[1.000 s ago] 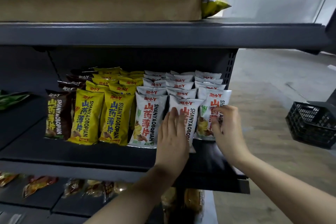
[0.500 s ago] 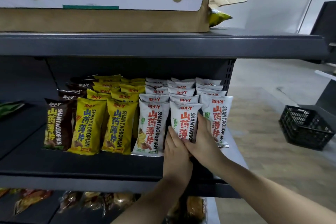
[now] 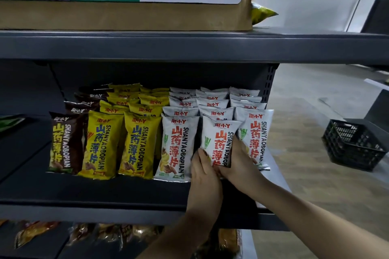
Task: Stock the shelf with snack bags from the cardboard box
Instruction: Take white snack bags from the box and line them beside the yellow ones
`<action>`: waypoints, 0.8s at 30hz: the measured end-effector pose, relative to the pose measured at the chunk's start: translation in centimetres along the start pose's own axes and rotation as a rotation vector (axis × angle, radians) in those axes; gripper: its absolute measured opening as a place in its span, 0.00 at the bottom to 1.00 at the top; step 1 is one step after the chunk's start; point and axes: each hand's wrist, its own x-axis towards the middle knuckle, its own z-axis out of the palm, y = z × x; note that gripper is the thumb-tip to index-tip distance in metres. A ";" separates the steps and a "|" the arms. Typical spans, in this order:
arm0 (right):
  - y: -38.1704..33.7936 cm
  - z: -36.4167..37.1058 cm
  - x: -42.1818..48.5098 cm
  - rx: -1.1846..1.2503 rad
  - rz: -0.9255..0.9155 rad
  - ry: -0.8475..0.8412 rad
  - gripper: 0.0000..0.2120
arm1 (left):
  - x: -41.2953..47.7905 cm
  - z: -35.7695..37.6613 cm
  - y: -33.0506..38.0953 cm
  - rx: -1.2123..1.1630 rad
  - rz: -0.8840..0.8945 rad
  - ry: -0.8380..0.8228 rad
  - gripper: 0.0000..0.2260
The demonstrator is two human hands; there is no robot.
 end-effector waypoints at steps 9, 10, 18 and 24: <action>0.1 -0.6 -0.8 0.083 0.076 -0.005 0.41 | -2.0 -3.4 -4.6 0.050 0.046 0.182 0.33; -0.3 -0.6 -0.9 0.083 0.080 0.013 0.41 | -1.7 -3.4 -5.2 0.082 -0.010 0.150 0.36; -2.5 1.5 -0.4 0.014 0.016 0.072 0.60 | 0.8 -3.4 -6.0 0.035 -0.162 0.049 0.42; -2.0 1.9 0.2 -0.042 0.038 0.067 0.50 | 1.0 -2.6 -6.7 0.132 -0.101 0.141 0.42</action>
